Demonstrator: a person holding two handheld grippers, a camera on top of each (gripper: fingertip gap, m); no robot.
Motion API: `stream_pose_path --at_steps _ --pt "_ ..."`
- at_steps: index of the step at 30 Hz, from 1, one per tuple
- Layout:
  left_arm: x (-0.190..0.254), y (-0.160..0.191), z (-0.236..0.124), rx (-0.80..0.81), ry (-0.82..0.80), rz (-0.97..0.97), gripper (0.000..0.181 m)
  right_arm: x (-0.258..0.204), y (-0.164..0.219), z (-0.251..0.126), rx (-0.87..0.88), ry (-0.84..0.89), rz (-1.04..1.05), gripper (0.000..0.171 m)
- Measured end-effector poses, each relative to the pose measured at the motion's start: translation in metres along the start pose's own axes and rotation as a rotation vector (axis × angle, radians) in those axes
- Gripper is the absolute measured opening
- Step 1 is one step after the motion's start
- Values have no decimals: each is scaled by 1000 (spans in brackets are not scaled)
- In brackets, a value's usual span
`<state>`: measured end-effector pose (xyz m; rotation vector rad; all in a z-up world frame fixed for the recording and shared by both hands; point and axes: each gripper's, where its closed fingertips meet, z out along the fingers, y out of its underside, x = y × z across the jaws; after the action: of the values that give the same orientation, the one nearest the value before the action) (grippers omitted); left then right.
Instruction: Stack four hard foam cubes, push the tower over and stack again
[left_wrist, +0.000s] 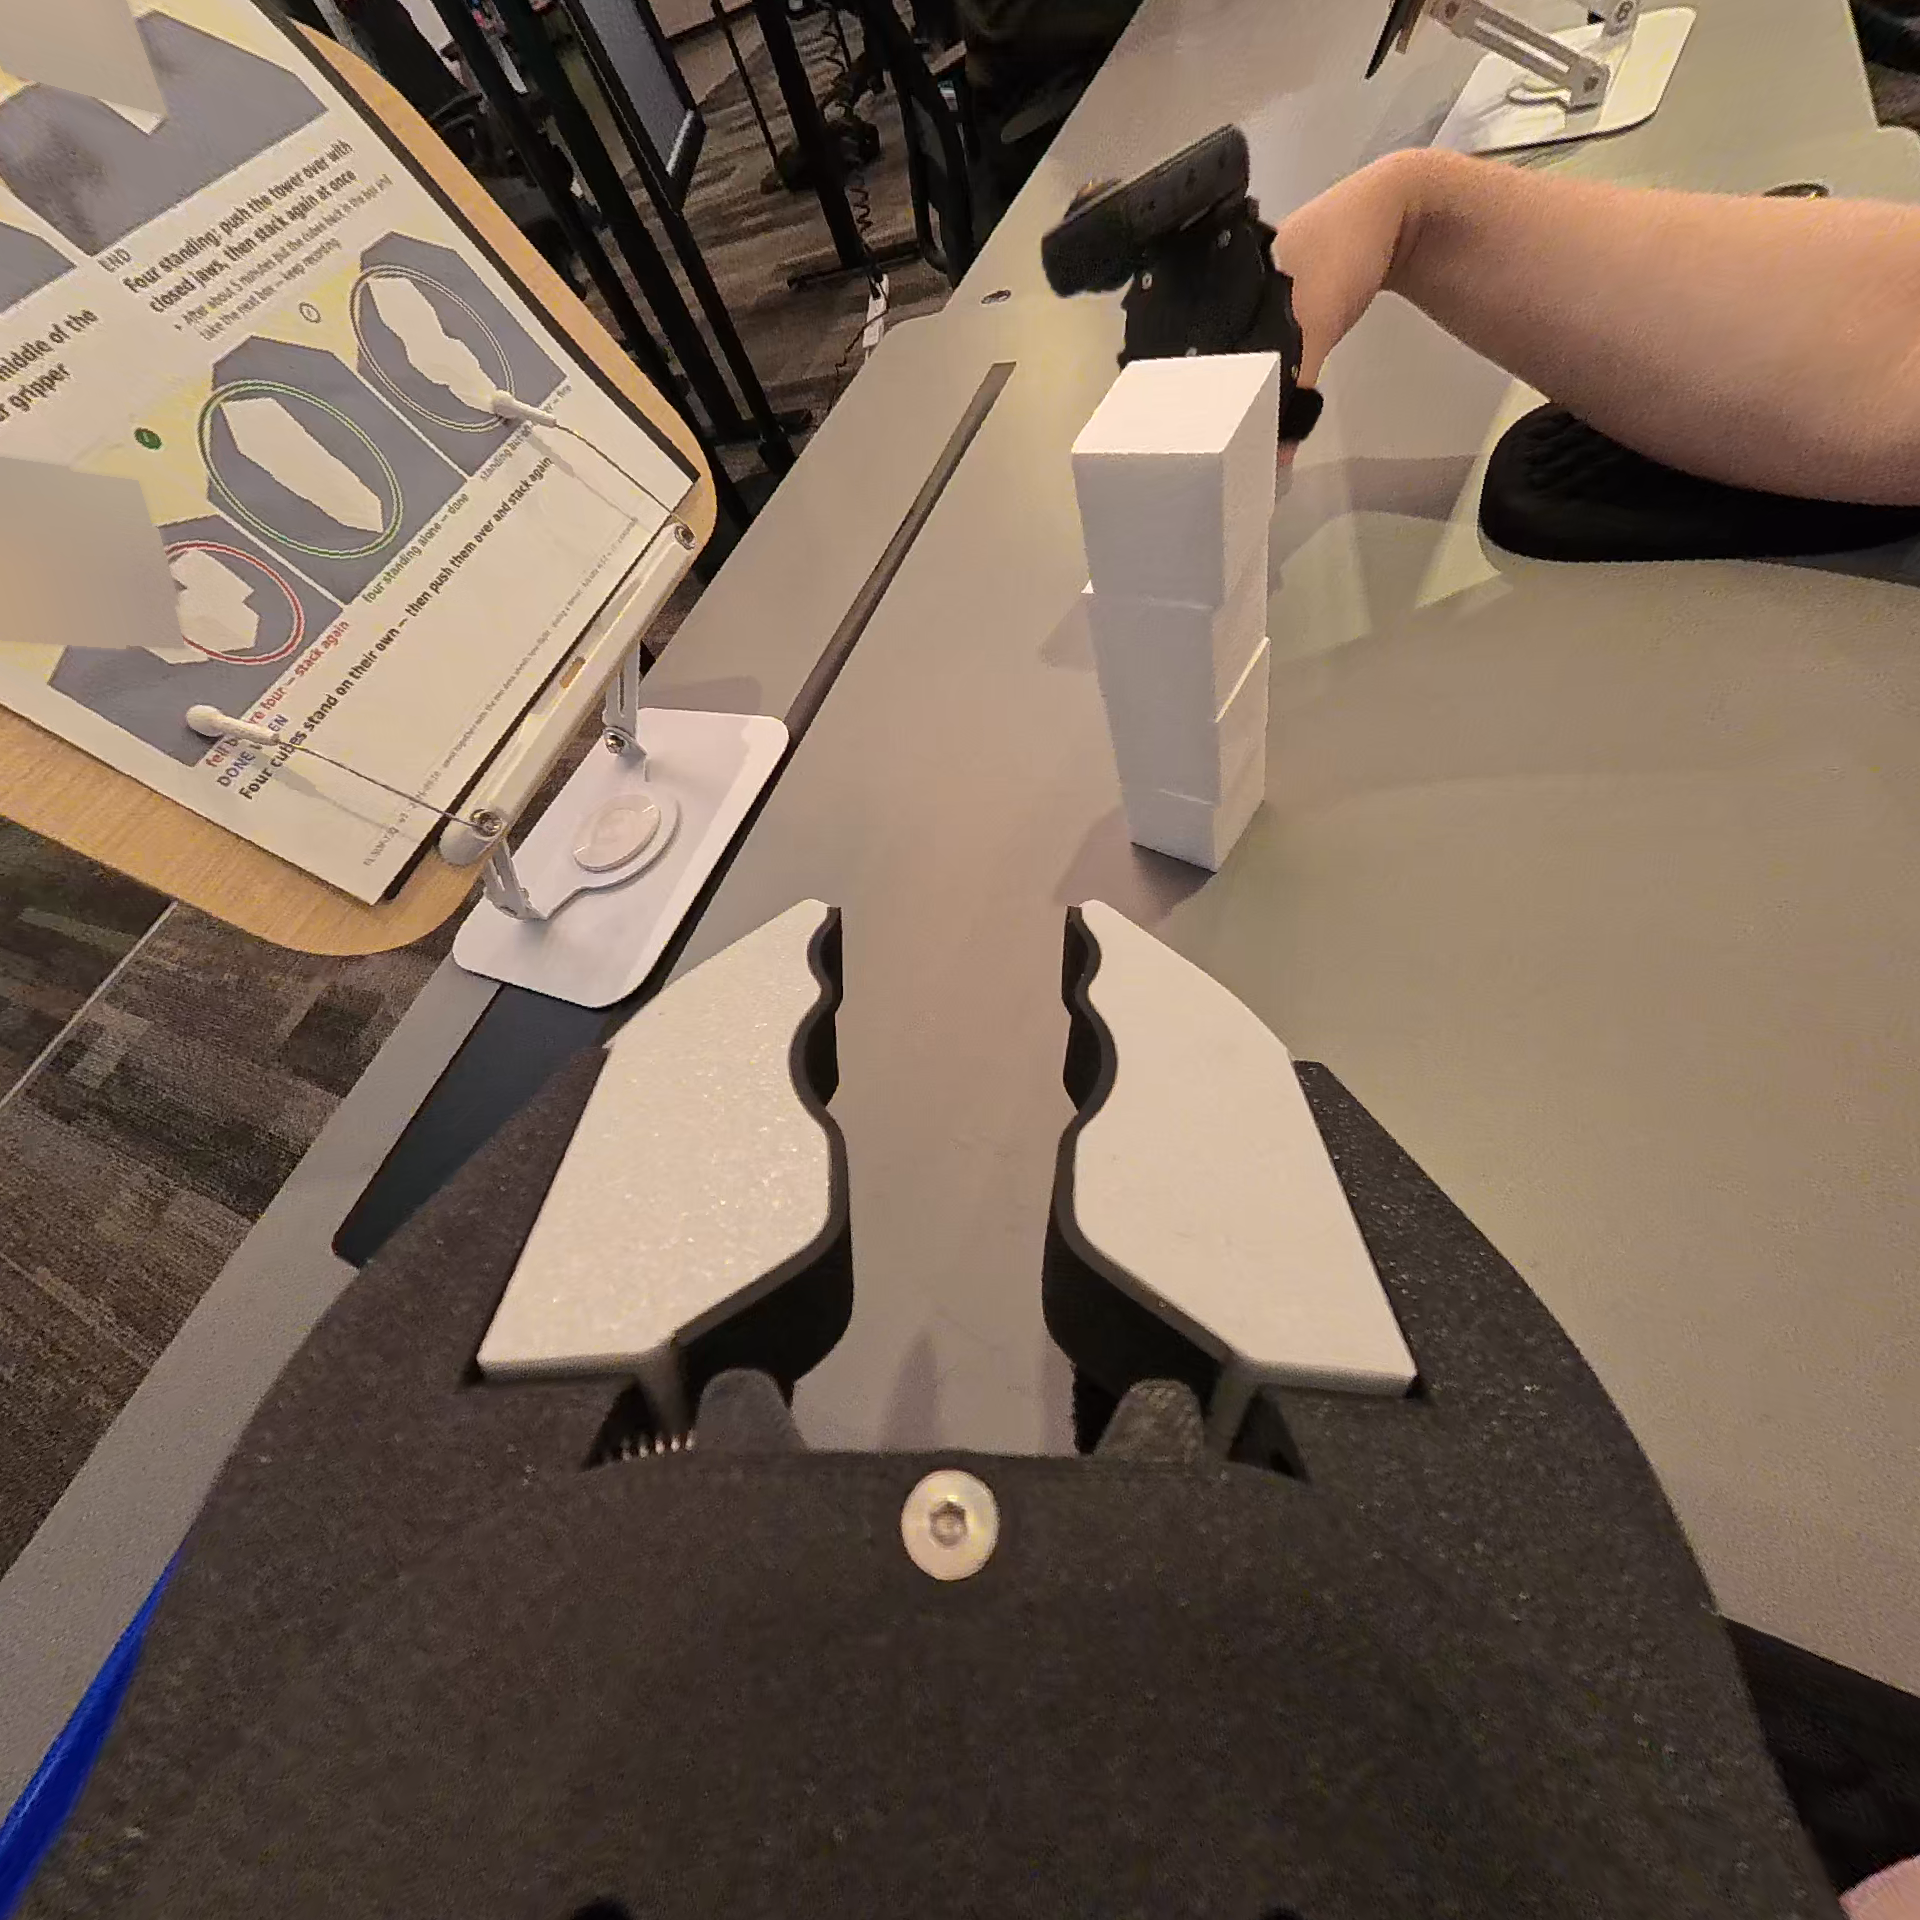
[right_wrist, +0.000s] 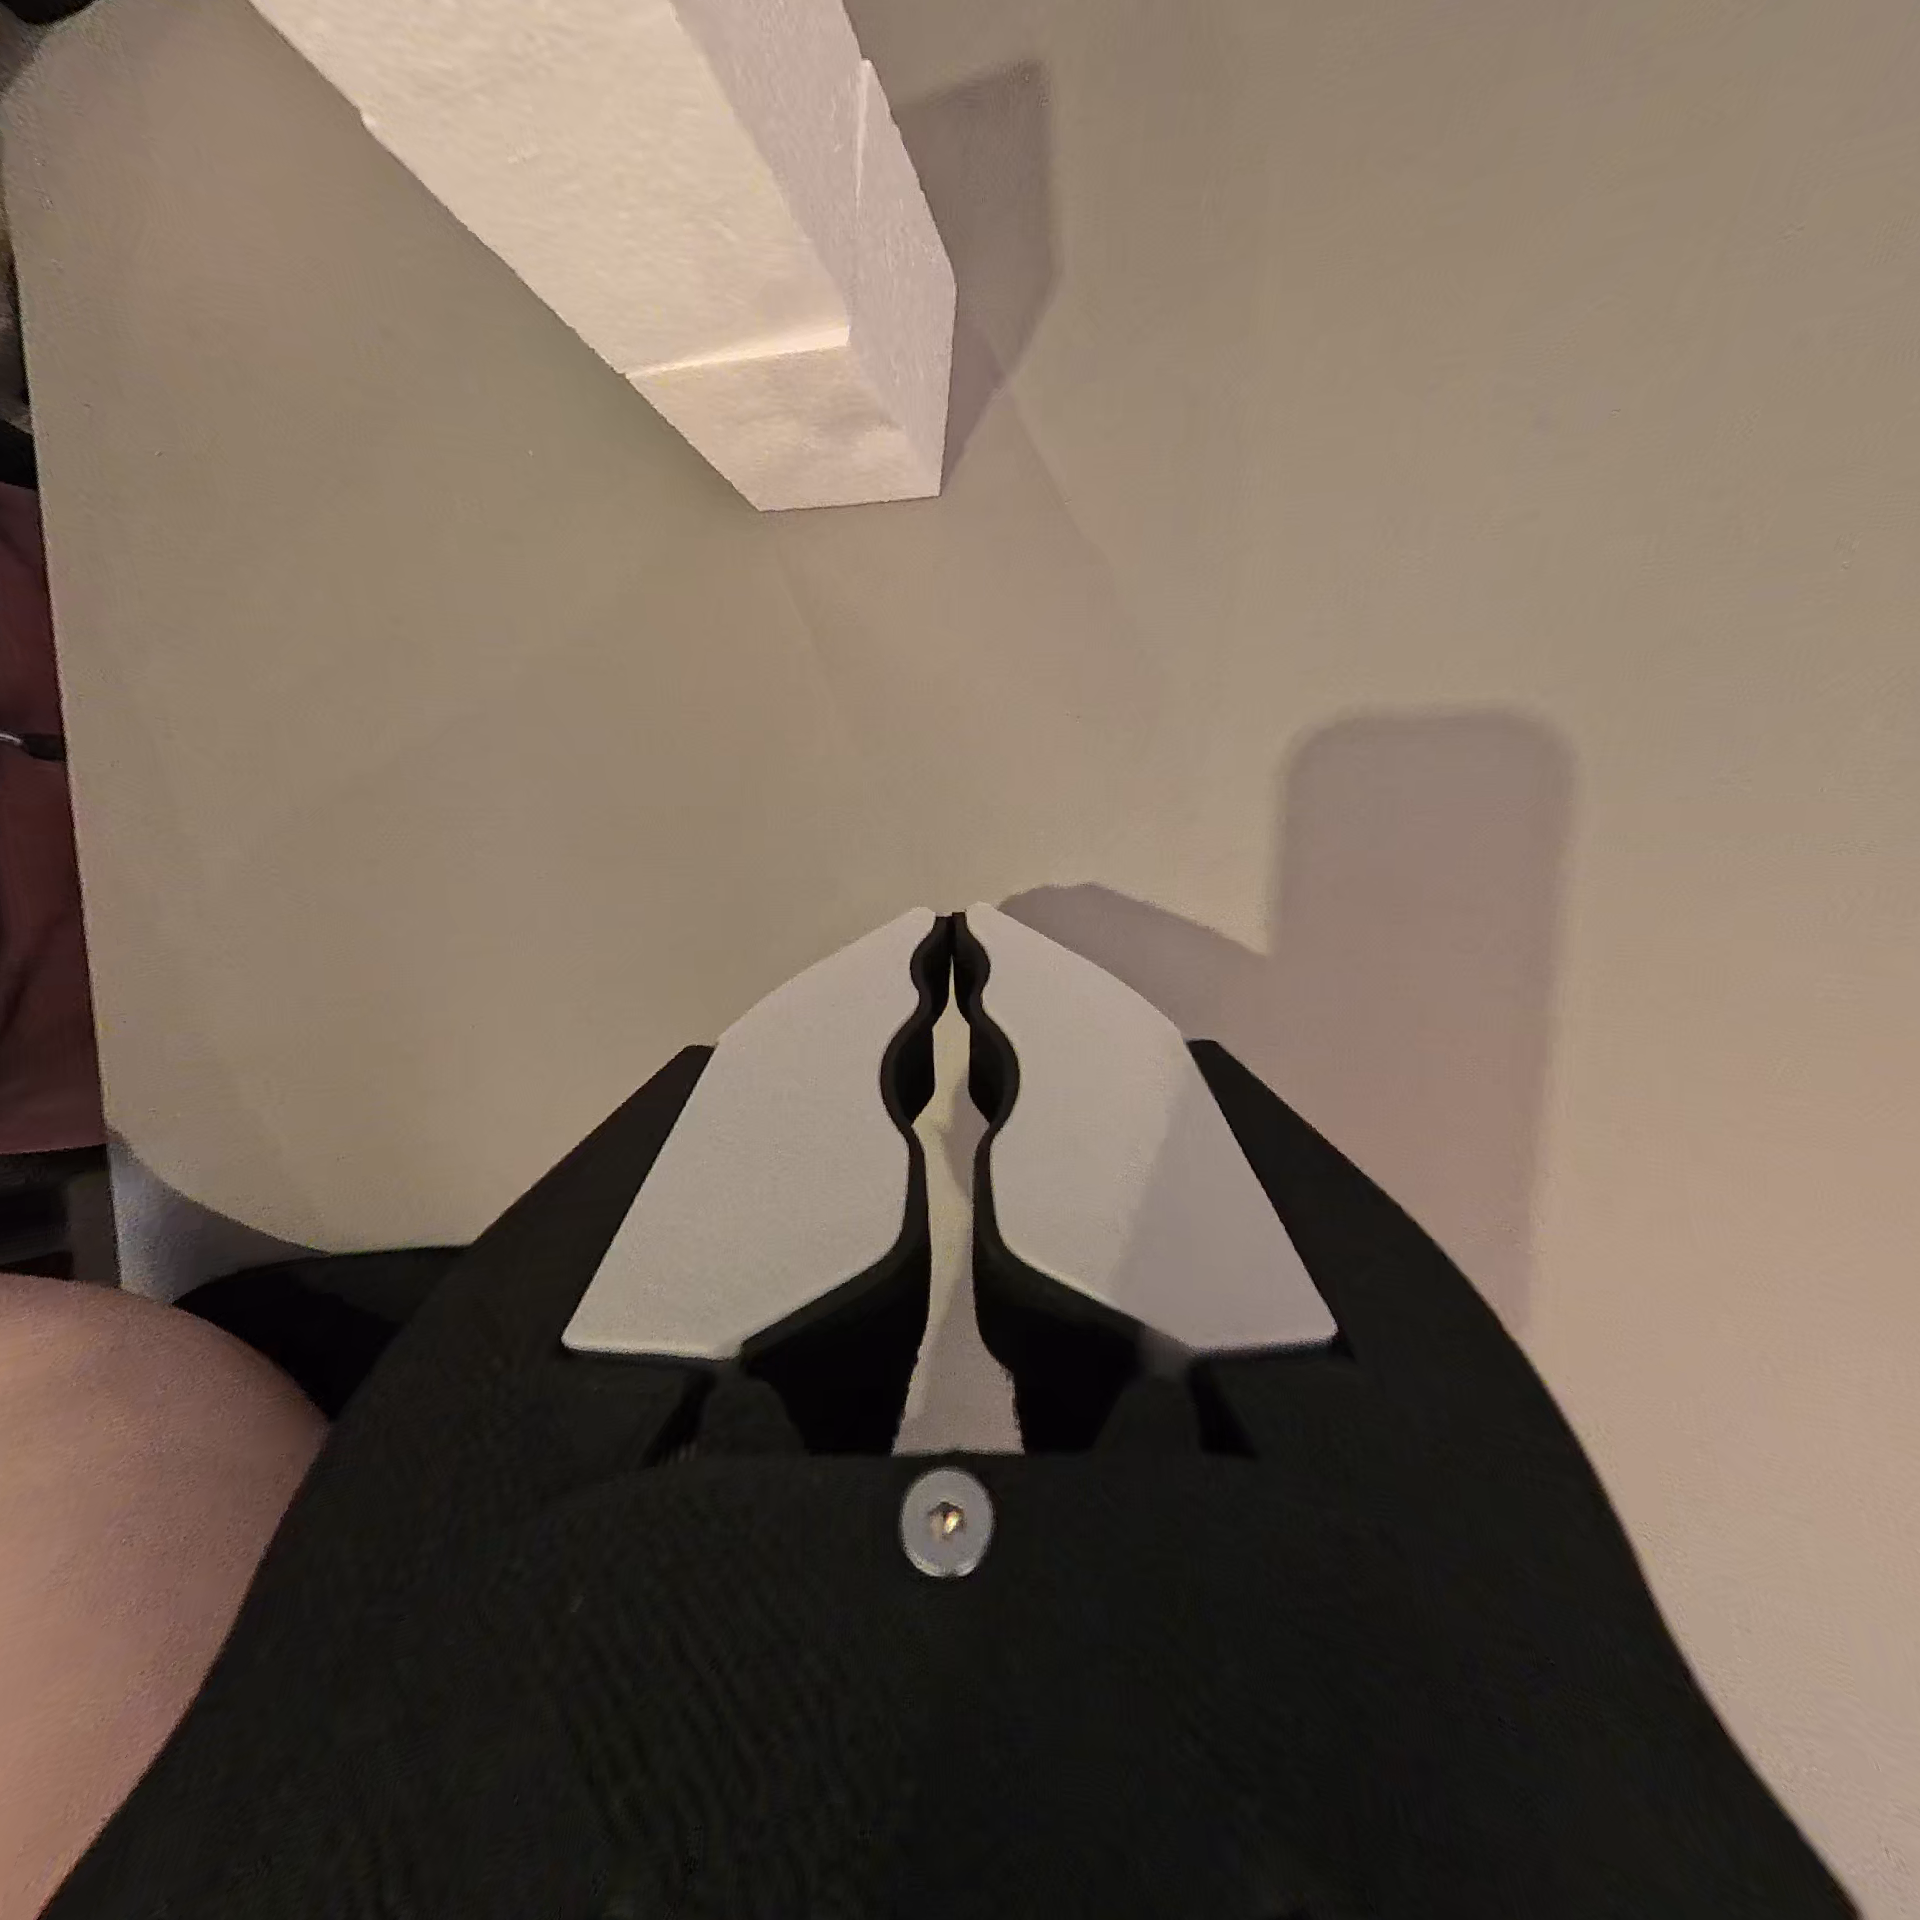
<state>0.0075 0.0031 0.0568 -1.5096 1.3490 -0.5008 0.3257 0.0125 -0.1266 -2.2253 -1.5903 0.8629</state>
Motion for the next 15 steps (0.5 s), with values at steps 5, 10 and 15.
stream_pose_path --at_steps 5,10,15 --pt "-2 1 -8 21 2 2 20 -5 3 -1 13 -50 44 1" --pt "-5 1 -16 54 16 -11 0 -8 9 -5 11 -64 68 1" --pt "-7 1 -23 68 1 -13 0 -18 6 -6 23 -127 72 1"
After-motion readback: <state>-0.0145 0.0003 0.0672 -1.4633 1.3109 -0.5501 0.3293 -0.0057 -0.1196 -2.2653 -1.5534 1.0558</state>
